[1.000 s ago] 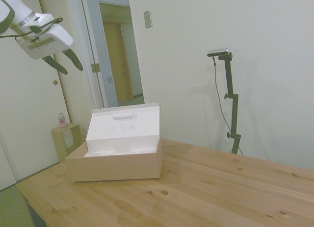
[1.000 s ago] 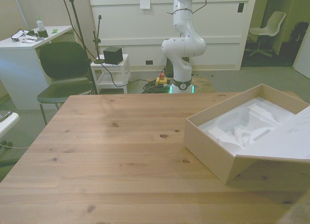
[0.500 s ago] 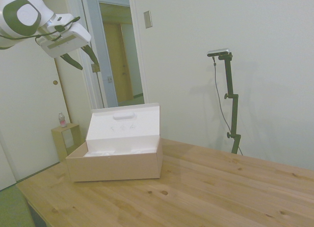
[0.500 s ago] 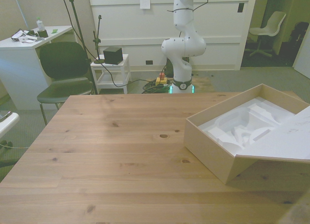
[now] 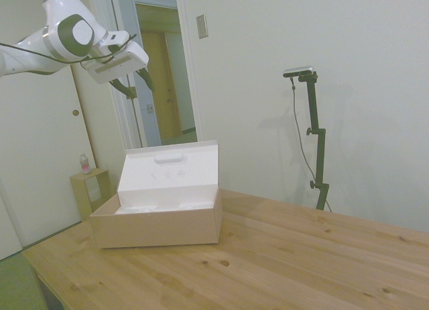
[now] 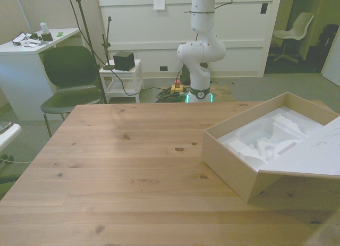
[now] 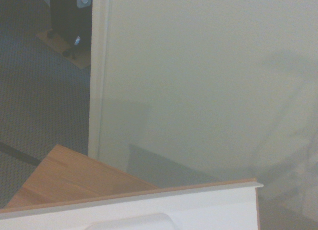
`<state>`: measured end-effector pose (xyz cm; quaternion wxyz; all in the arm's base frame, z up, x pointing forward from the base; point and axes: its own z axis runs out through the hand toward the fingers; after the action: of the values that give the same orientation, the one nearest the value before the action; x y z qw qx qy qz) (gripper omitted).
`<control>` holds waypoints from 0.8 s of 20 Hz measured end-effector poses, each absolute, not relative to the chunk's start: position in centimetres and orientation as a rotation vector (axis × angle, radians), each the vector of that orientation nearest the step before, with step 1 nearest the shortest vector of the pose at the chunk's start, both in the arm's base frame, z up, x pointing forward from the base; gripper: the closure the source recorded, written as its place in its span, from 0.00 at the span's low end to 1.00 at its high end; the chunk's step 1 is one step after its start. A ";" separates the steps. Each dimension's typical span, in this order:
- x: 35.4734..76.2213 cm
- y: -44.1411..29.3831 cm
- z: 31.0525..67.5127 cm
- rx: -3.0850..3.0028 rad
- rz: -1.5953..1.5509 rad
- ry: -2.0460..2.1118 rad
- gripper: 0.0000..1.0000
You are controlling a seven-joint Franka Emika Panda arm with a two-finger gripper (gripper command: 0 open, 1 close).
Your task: Close the box
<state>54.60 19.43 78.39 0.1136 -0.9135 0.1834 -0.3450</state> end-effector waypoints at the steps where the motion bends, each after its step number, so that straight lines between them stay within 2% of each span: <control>1: 55.4 19.3 78.1 -2.678 -1.008 0.544 0.00; 7: 59.5 18.6 76.9 -2.664 -0.992 0.574 0.00; 16: 67.3 16.3 71.8 -2.698 -0.957 0.621 0.00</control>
<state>67.29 16.31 71.82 0.1057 -0.9159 0.2109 -0.3248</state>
